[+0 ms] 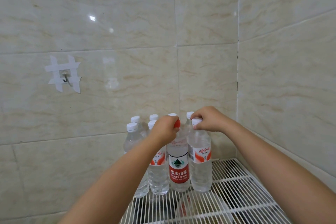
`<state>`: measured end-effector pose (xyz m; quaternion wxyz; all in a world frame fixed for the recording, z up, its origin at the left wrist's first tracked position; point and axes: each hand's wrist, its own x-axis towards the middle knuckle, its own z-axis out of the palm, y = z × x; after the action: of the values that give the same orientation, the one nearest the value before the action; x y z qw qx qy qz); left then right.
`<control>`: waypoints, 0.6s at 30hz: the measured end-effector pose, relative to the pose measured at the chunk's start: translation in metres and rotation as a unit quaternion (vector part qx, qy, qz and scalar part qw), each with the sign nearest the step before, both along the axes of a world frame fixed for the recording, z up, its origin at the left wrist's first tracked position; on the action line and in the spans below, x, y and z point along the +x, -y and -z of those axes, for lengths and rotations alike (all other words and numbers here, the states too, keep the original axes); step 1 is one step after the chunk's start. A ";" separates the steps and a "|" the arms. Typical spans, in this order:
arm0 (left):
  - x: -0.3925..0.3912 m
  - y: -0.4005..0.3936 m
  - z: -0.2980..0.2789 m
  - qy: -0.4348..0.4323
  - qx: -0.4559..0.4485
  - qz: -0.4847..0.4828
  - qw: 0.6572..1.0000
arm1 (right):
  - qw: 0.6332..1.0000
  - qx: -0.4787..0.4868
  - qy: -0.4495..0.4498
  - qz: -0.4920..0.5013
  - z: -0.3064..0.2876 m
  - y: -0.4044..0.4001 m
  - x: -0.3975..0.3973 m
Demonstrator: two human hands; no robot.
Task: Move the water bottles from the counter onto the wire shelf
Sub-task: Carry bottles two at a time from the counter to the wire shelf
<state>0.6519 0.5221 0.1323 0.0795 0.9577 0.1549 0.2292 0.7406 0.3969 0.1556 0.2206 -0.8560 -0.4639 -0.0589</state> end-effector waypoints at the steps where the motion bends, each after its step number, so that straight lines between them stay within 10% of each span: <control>1: 0.000 -0.001 0.000 0.000 -0.001 0.000 1.000 | 1.000 0.005 0.000 -0.001 0.001 -0.001 0.001; 18: -0.001 -0.003 0.004 0.016 0.006 0.010 1.000 | 0.992 0.106 -0.054 0.030 0.015 -0.013 0.010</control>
<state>0.6505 0.5255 0.1281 0.0786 0.9558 0.1431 0.2445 0.7508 0.4096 0.1406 0.3330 -0.8431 -0.4166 -0.0683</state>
